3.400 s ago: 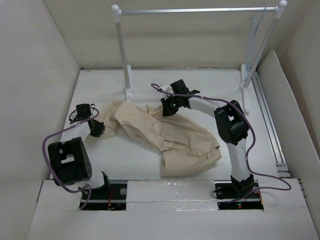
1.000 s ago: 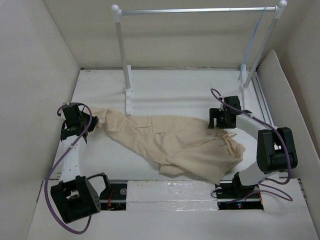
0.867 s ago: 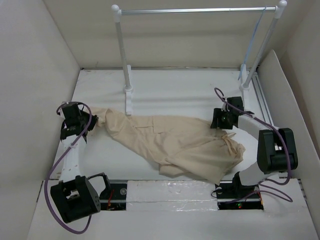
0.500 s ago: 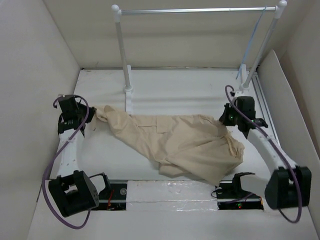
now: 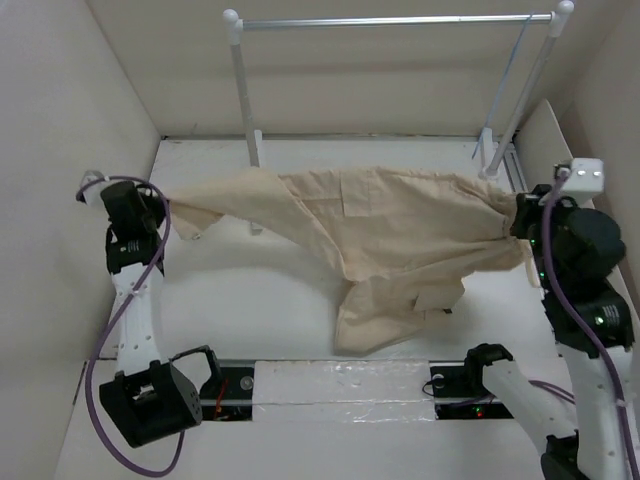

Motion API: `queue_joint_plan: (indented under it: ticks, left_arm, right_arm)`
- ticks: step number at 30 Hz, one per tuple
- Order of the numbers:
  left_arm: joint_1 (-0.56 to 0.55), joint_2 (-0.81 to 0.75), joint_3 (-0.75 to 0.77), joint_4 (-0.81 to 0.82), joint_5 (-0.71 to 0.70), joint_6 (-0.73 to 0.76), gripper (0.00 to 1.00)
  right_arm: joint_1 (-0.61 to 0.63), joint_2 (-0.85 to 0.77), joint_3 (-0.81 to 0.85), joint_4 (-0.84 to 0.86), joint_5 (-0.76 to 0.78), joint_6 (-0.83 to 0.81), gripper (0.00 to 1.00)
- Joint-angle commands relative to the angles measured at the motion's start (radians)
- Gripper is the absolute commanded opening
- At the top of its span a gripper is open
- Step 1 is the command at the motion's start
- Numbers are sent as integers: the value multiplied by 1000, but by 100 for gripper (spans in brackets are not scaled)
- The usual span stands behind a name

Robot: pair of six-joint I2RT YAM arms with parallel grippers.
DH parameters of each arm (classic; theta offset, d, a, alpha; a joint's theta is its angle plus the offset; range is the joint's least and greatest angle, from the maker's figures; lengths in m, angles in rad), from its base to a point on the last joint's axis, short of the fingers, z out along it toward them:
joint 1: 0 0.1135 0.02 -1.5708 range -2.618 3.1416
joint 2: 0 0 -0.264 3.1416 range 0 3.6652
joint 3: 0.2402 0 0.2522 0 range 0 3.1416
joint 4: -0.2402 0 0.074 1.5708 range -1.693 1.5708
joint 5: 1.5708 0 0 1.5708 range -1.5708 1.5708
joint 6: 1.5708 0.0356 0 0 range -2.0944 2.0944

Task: Place the trousers on the hanger
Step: Flatten out the trousers at the center of the board.

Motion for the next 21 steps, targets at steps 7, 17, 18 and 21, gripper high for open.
queue_joint_plan:
  ticks: [7,17,18,21]
  left_arm:
    - [40,-59,-401,-165,-82,38,9]
    - [-32,-58,-104,-268,-74,113,66]
    - [-32,-46,-99,-203,-54,137,74]
    - [-78,106,-51,-129,-20,133,79]
  right_arm:
    - [-121,104,-381,-47,1,-23,0]
    - [-145,285,-226,-75,-200,-20,0]
    - [-145,287,-234,-57,-240,-11,0]
    - [-136,280,-327,43,-366,20,0]
